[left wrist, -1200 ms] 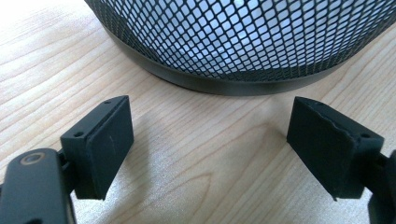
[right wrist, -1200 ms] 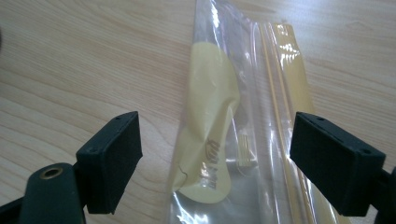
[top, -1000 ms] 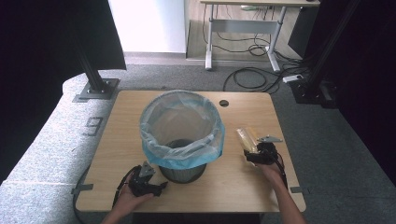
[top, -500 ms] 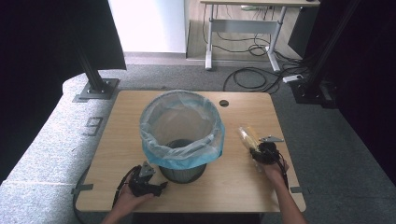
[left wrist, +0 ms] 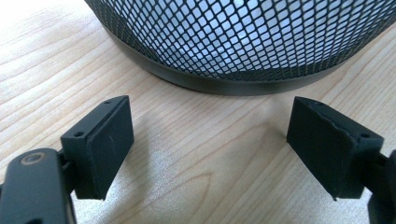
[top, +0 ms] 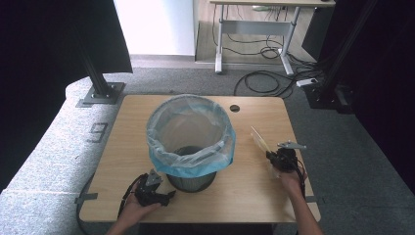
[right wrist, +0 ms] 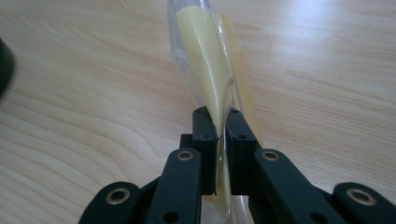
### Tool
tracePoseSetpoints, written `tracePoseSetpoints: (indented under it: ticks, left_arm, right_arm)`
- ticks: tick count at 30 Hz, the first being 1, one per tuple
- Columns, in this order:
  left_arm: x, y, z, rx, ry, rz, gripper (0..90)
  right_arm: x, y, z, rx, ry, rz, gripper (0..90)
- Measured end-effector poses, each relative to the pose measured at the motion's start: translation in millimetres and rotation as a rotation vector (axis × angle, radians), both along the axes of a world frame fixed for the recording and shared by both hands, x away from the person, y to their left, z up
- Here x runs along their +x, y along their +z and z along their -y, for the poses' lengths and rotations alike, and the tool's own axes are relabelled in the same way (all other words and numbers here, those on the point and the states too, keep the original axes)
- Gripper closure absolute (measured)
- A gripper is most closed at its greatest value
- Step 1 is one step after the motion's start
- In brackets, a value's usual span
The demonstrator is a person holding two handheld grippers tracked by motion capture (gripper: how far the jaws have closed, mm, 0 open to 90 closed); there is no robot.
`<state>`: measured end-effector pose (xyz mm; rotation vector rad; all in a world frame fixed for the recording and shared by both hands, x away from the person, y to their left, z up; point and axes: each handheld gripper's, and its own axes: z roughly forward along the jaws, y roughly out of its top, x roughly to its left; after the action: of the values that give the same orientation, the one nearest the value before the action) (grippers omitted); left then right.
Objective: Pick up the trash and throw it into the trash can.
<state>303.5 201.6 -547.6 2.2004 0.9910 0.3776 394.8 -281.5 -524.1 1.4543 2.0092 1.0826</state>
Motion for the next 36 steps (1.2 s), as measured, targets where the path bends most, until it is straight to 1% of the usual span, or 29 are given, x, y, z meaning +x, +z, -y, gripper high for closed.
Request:
tracePoseSetpoints:
  ticks: [1,4,7,15,21,27,36]
  left_arm:
    - [0.0,0.0,0.0,0.000,0.000,0.000,14.6]
    - [0.0,0.0,0.0,0.000,0.000,0.000,14.7]
    - [-0.1,0.0,0.0,0.001,0.000,0.000,14.7]
    - [-0.1,0.0,0.0,0.000,0.001,0.000,14.6]
    - [-0.1,0.0,0.0,0.000,0.001,0.000,14.7]
    - [-0.1,0.0,0.0,0.000,0.001,0.000,14.6]
    - [-0.1,0.0,0.0,0.001,0.001,0.000,14.7]
  right_arm:
    - [-1.8,2.4,0.5,0.012,0.001,0.010,84.9]
    - [-7.7,9.5,1.9,0.025,-0.005,0.044,85.1]
    - [-14.6,16.1,5.5,0.061,-0.008,0.065,85.2]
    - [-28.3,31.5,9.8,0.111,-0.006,0.122,85.5]
    - [-31.6,37.5,9.9,0.134,-0.009,0.138,85.5]
    - [-35.0,44.9,9.6,0.150,0.001,0.153,85.5]
    - [-40.6,59.9,12.7,0.180,0.006,0.194,85.6]
